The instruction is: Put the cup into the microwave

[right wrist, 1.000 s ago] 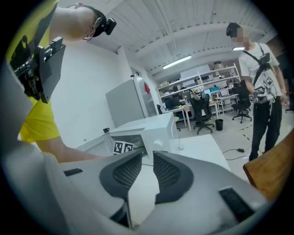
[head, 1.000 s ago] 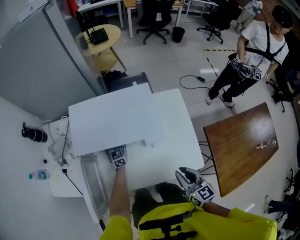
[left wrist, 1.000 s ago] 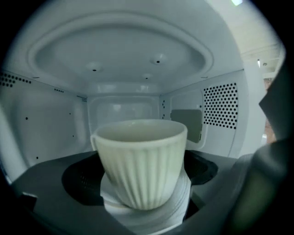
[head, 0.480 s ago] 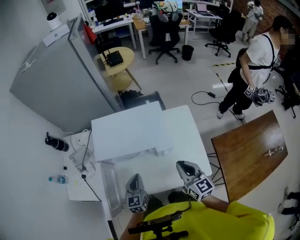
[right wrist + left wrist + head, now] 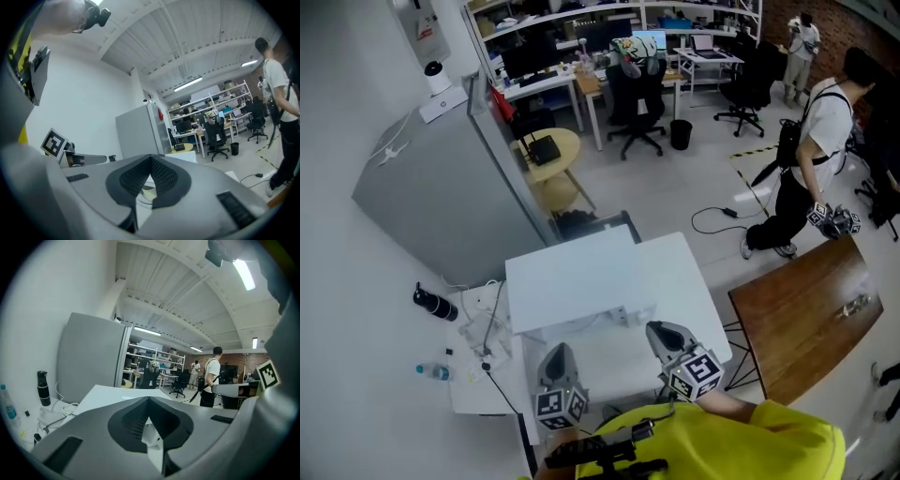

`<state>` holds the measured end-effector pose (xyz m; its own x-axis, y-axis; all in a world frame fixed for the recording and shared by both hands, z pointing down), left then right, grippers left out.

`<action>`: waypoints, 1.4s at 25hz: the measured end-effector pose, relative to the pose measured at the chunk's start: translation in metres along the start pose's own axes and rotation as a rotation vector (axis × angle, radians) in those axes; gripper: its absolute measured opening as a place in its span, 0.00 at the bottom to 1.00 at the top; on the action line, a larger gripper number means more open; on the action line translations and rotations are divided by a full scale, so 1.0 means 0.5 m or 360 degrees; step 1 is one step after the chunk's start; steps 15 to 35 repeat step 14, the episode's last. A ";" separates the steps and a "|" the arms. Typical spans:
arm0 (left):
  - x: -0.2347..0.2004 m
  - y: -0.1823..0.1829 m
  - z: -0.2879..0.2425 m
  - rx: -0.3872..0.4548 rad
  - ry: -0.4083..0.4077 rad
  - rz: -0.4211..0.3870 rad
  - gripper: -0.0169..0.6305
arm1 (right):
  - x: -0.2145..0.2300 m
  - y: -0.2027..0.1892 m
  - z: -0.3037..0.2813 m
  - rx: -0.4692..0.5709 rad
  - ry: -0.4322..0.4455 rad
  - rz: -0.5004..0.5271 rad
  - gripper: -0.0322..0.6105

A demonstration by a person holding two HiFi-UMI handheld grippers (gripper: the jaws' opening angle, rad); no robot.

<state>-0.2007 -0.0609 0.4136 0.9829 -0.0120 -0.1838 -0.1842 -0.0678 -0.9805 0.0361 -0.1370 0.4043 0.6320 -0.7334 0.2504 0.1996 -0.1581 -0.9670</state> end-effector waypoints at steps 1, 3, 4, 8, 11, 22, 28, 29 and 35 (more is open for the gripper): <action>-0.002 0.002 0.002 -0.0008 -0.0009 -0.0009 0.05 | -0.004 -0.003 -0.002 -0.0005 -0.0003 -0.0008 0.06; -0.004 0.003 0.009 -0.0023 -0.0026 -0.0036 0.05 | -0.013 -0.006 -0.002 -0.0005 -0.0014 -0.0025 0.06; -0.003 0.004 0.011 -0.0023 -0.0034 -0.0058 0.05 | -0.017 -0.005 -0.002 0.0001 -0.0017 -0.0024 0.06; -0.006 0.004 0.009 -0.0027 -0.0056 -0.0103 0.05 | -0.023 -0.002 -0.007 0.0006 -0.0031 0.0010 0.06; -0.016 0.006 0.004 -0.0037 -0.0063 -0.0105 0.05 | -0.027 -0.007 -0.013 0.0005 -0.0047 0.0002 0.06; -0.023 0.009 -0.011 -0.0036 -0.0081 -0.0119 0.05 | -0.026 -0.005 -0.023 0.0015 -0.0057 0.0003 0.06; -0.023 0.009 -0.011 -0.0036 -0.0081 -0.0119 0.05 | -0.026 -0.005 -0.023 0.0015 -0.0057 0.0003 0.06; -0.023 0.009 -0.011 -0.0036 -0.0081 -0.0119 0.05 | -0.026 -0.005 -0.023 0.0015 -0.0057 0.0003 0.06; -0.023 0.009 -0.011 -0.0036 -0.0081 -0.0119 0.05 | -0.026 -0.005 -0.023 0.0015 -0.0057 0.0003 0.06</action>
Point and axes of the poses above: the fingertips, and each gripper's own axes: z backward along the fingers, x to its right, y out of its top, the point moved 6 cm from there along z, backward along the fingers, and after that the axes turned 10 degrees about x, right-handed, at the moved point
